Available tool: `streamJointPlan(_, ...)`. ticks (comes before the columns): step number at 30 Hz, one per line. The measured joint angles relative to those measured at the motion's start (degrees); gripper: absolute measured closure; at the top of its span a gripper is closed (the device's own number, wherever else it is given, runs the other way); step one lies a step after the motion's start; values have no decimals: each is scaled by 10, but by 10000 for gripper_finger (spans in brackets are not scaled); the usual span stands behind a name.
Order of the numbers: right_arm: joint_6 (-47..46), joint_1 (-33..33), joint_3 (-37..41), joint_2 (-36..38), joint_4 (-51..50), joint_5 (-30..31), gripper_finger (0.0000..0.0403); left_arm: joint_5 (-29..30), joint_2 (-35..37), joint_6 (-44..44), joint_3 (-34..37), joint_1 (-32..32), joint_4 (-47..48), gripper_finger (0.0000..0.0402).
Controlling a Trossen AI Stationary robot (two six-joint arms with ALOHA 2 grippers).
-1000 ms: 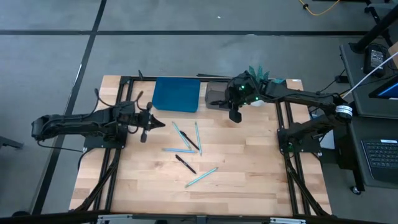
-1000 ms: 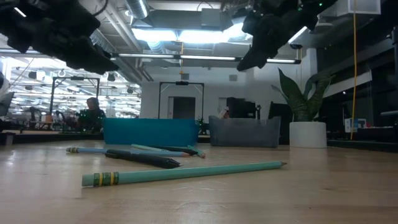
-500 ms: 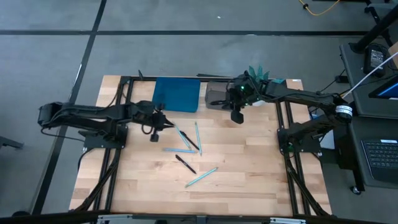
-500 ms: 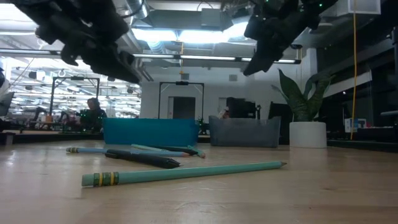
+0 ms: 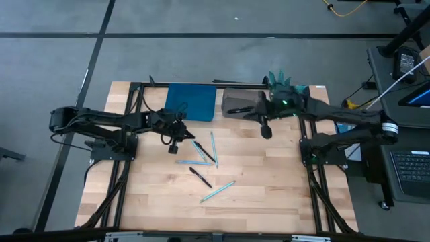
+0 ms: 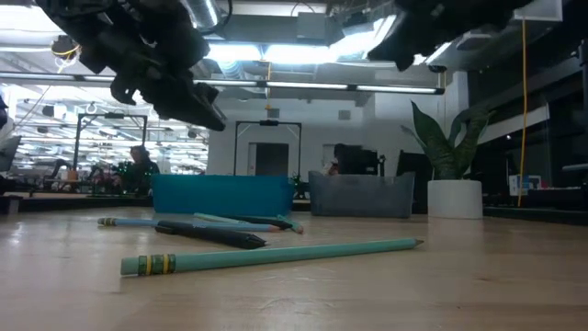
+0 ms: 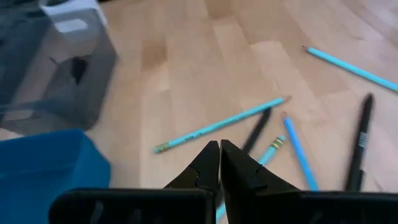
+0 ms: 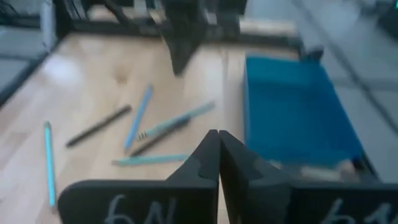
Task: Sort pens & pencils
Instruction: Put the black pen into the black bin
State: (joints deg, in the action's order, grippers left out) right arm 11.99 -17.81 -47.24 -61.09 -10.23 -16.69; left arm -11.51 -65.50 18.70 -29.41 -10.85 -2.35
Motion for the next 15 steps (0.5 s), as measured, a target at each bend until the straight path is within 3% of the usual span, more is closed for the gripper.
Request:
streamJointPlan(4,-25,28,100,59,123,0,396,-24,-21,-1,0,1,0,391)
streamJointPlan(8,-41,49,156,91,176,1,396,-23,-53,-1,-1,12,0,391)
streamJointPlan(15,-58,76,168,96,182,11,395,71,-124,14,-64,44,39,385)
